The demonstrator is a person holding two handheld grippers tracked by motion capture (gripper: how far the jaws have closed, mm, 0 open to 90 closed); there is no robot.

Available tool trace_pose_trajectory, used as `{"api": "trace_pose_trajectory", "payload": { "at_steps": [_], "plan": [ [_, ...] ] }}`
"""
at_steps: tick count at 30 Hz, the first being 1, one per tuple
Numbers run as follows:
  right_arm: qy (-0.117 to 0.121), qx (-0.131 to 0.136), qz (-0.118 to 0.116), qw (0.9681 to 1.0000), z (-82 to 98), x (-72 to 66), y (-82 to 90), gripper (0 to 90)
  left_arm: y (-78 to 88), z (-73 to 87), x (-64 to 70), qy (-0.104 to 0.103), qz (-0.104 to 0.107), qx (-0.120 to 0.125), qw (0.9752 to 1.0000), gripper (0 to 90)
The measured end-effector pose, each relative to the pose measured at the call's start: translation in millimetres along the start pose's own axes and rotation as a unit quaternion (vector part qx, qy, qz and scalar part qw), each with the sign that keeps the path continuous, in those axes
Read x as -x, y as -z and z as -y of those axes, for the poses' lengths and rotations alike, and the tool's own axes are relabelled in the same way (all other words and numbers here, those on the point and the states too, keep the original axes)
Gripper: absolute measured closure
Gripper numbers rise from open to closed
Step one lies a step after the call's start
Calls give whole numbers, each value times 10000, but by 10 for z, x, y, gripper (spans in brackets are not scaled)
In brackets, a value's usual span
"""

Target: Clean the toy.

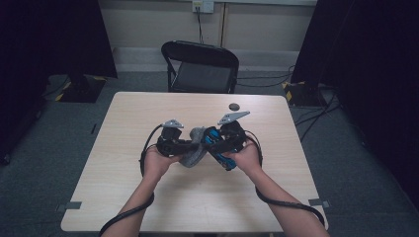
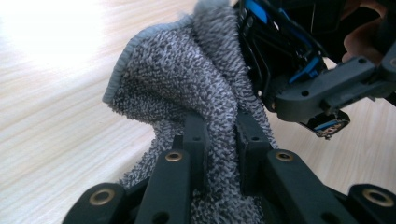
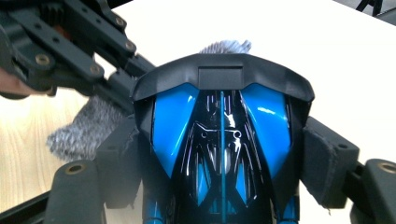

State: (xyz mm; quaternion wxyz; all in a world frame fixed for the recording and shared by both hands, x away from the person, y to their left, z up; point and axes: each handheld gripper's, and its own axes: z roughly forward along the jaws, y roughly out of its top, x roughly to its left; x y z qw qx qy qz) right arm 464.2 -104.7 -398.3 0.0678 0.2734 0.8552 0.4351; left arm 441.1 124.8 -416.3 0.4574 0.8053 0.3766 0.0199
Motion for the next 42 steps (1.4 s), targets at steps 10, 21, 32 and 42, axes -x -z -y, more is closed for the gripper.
{"api": "trace_pose_trajectory", "payload": {
  "at_steps": [10,21,32,42],
  "plan": [
    [-113,102,60,9999,-55,18,0,258,-132,41,153,-96,148,-107,9998,775],
    [-163,151,122,9997,-139,38,-40,258,-288,98,307,-274,299,-290,9988,775],
    [-295,163,118,9994,-196,82,-54,258,-383,155,397,-382,423,-401,9976,775],
    [-386,220,150,9989,-250,134,-33,258,-476,218,507,-505,564,-535,9957,774]
  ]
}}
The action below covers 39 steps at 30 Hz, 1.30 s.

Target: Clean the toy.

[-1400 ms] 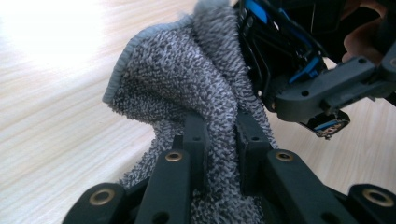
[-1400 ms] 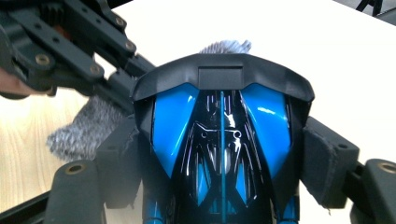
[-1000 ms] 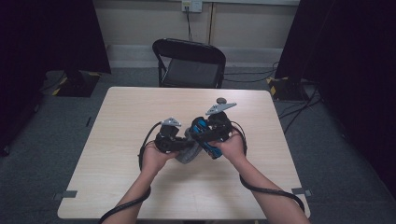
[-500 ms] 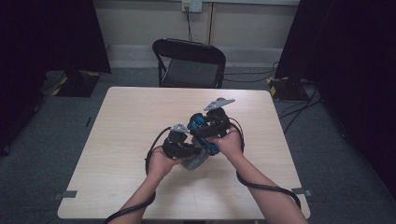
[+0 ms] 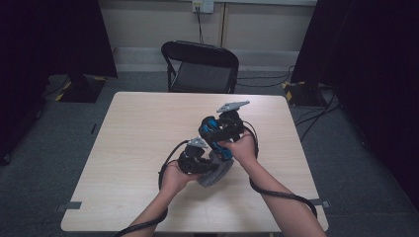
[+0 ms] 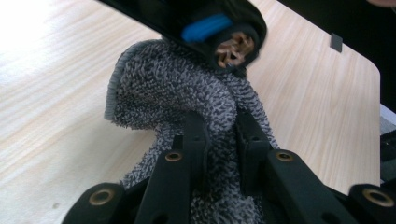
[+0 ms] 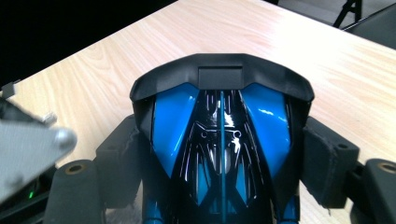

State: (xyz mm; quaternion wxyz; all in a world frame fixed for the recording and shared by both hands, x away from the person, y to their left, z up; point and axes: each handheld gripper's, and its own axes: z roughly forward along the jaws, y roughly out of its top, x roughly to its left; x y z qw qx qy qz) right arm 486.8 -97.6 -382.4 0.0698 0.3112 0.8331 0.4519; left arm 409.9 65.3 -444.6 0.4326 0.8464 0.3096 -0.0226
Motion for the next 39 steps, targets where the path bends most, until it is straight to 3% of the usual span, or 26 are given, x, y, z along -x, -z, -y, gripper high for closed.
{"api": "trace_pose_trajectory", "payload": {
  "at_steps": [4,13,19,23,28,39],
  "plan": [
    [-39,33,19,10000,-16,30,24,258,-16,31,-2,31,76,-61,9999,774],
    [-131,118,-10,9998,-52,106,93,258,2,55,-15,-11,-15,-137,9999,774],
    [-113,138,-9,9998,-23,116,154,258,234,29,-209,147,-366,-33,9992,774],
    [-131,175,-56,9997,14,127,184,258,425,23,-361,336,-633,103,9974,775],
    [-79,120,-102,9998,81,97,176,258,619,-62,-500,380,-885,237,9951,775],
    [-11,5,-138,9999,223,43,126,258,820,-188,-617,548,-976,636,9917,776]
  ]
}}
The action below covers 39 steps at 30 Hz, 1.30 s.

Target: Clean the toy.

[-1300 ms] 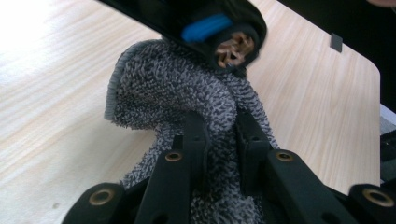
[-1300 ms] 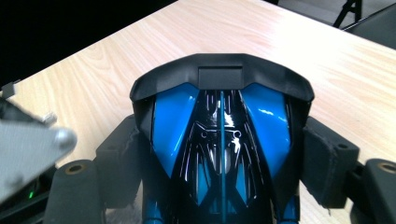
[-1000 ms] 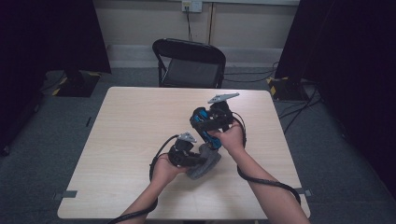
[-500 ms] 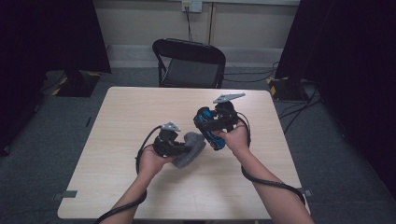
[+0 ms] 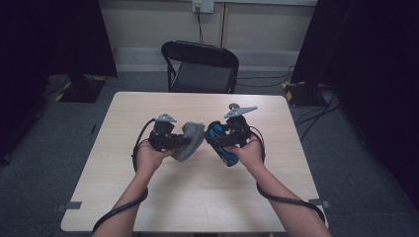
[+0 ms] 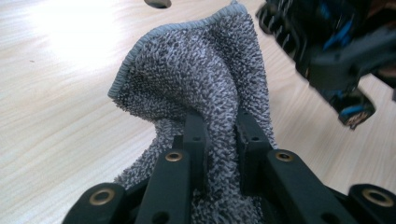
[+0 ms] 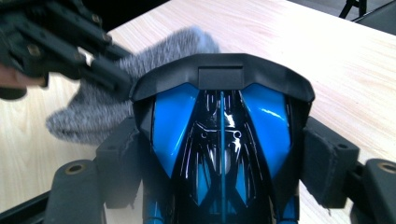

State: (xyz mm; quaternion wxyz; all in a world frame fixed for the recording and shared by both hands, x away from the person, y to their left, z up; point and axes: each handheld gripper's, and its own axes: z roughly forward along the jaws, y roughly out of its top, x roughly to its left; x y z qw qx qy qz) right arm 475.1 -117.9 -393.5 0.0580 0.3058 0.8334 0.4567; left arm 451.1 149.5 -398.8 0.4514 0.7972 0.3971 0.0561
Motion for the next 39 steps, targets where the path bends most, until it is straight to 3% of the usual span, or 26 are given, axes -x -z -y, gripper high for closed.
{"api": "trace_pose_trajectory", "payload": {
  "at_steps": [4,12,28,39],
  "plan": [
    [9,-34,11,10000,54,-13,-33,258,27,-46,-5,56,-23,101,9999,778],
    [28,-58,-37,10000,82,-47,-80,258,-66,-72,85,-33,114,44,9999,777],
    [64,46,10,10000,5,-100,-79,258,-214,1,174,13,281,-64,9996,778],
    [3,107,70,9999,-55,-92,-86,258,-331,93,317,-92,485,-215,9986,778]
  ]
}}
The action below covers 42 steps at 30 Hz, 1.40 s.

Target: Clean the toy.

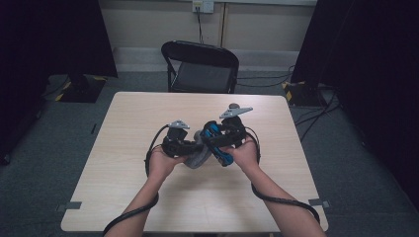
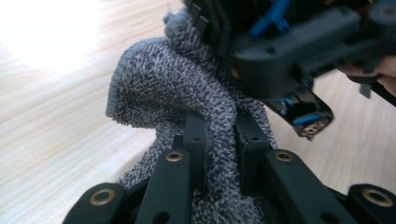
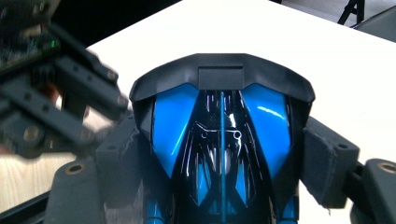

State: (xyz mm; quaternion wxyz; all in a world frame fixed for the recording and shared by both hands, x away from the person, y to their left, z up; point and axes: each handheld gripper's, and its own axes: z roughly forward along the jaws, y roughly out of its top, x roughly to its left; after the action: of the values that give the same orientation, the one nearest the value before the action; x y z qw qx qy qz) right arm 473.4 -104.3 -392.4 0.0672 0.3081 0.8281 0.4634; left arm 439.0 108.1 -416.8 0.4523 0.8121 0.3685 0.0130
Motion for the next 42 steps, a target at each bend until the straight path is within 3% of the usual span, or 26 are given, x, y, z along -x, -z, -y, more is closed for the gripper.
{"api": "trace_pose_trajectory", "payload": {
  "at_steps": [14,24,33,42],
  "plan": [
    [-18,28,87,10000,-53,24,0,258,-264,137,200,-125,332,-236,9991,777],
    [-78,59,88,9999,-60,62,15,258,-362,193,292,-208,453,-348,9982,778],
    [-116,108,124,9998,-66,80,31,258,-412,239,339,-277,530,-475,9971,777],
    [-193,178,154,9995,-72,125,82,258,-372,300,336,-405,410,-638,9963,777]
  ]
}}
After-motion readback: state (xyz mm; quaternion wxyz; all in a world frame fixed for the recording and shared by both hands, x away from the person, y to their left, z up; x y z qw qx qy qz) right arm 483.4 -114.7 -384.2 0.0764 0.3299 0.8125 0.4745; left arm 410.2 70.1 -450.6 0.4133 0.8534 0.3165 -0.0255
